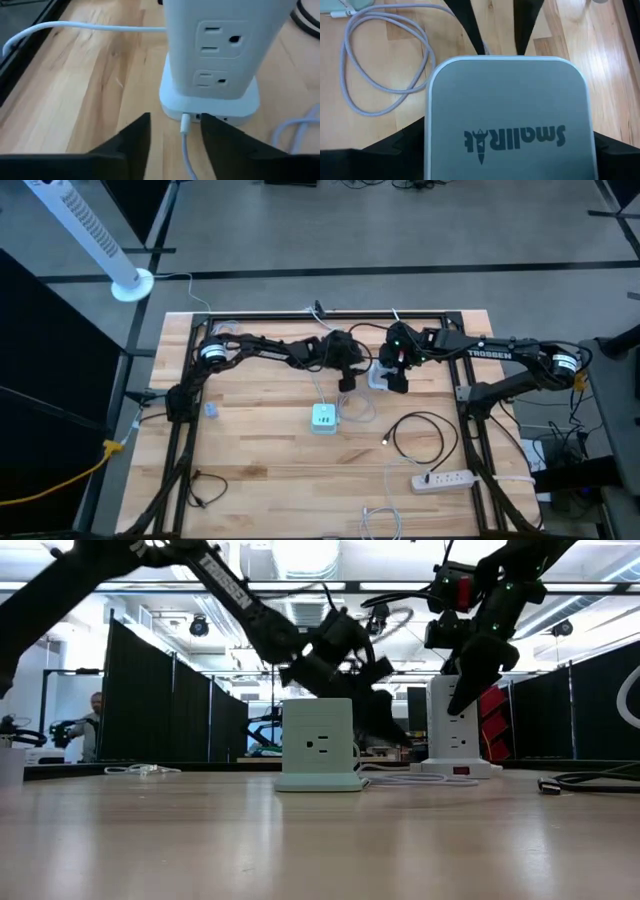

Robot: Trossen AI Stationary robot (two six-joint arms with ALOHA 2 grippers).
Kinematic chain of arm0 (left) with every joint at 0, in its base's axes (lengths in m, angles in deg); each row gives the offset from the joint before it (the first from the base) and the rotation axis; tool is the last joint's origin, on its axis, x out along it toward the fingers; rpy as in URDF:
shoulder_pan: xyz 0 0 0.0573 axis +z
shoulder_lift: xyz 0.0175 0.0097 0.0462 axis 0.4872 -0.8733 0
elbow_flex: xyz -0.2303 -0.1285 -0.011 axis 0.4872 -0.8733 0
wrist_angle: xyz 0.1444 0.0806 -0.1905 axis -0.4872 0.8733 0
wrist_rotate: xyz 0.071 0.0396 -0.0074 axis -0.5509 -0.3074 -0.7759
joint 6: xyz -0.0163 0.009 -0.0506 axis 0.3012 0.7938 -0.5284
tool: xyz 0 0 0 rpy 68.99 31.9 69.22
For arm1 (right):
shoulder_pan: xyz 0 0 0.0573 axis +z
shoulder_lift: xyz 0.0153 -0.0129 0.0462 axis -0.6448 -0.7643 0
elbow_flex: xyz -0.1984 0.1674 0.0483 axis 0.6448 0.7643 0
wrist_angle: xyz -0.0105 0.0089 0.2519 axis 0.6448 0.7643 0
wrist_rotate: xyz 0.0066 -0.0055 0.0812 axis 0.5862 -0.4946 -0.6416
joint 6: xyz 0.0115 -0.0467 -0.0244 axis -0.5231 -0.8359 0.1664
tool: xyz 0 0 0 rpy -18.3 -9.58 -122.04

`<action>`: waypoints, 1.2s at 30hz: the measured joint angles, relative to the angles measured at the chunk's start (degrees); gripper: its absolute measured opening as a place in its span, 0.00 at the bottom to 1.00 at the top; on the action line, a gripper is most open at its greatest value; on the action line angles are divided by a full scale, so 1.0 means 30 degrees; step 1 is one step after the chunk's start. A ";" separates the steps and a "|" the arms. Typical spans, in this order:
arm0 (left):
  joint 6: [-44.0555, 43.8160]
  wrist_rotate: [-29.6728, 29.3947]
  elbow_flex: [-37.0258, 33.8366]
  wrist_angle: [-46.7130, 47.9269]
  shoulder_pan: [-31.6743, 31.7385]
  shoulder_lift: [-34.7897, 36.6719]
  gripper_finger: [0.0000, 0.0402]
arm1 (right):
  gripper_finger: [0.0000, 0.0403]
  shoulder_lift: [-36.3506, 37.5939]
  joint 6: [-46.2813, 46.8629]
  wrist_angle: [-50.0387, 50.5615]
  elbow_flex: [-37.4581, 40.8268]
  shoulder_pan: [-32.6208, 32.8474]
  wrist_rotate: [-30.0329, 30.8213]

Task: Insert USB
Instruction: Insert the purple charger cable into the white outlet extension

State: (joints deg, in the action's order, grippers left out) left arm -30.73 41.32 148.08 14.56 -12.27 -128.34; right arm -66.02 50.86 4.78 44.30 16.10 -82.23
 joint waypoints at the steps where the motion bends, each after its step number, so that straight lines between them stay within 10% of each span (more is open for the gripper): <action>1: 0.0230 0.0005 0.0000 0.0328 -0.0007 0.0328 0.46 | 0.74 0.0000 0.0021 -0.0019 0.0007 0.0000 -0.0012; 15: -0.0692 0.0082 -0.0199 1.0279 -0.0945 0.6367 0.54 | 0.73 -0.1160 -0.2345 0.1481 -0.3695 -0.2800 0.0557; 26: -0.2754 -0.1587 -0.3122 0.9917 -0.3864 0.8573 0.39 | 0.73 -0.2853 -0.2504 0.1772 -0.4635 -0.7892 -0.1313; 36: -0.4375 -0.4022 -0.8172 0.5103 -0.4987 1.1100 0.23 | 0.73 -0.0827 0.0021 0.2378 -0.3441 -0.8973 0.1412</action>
State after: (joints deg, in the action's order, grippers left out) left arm -43.85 29.26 123.57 29.87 -27.24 -95.04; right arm -68.50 50.92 11.91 33.97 -10.82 -78.00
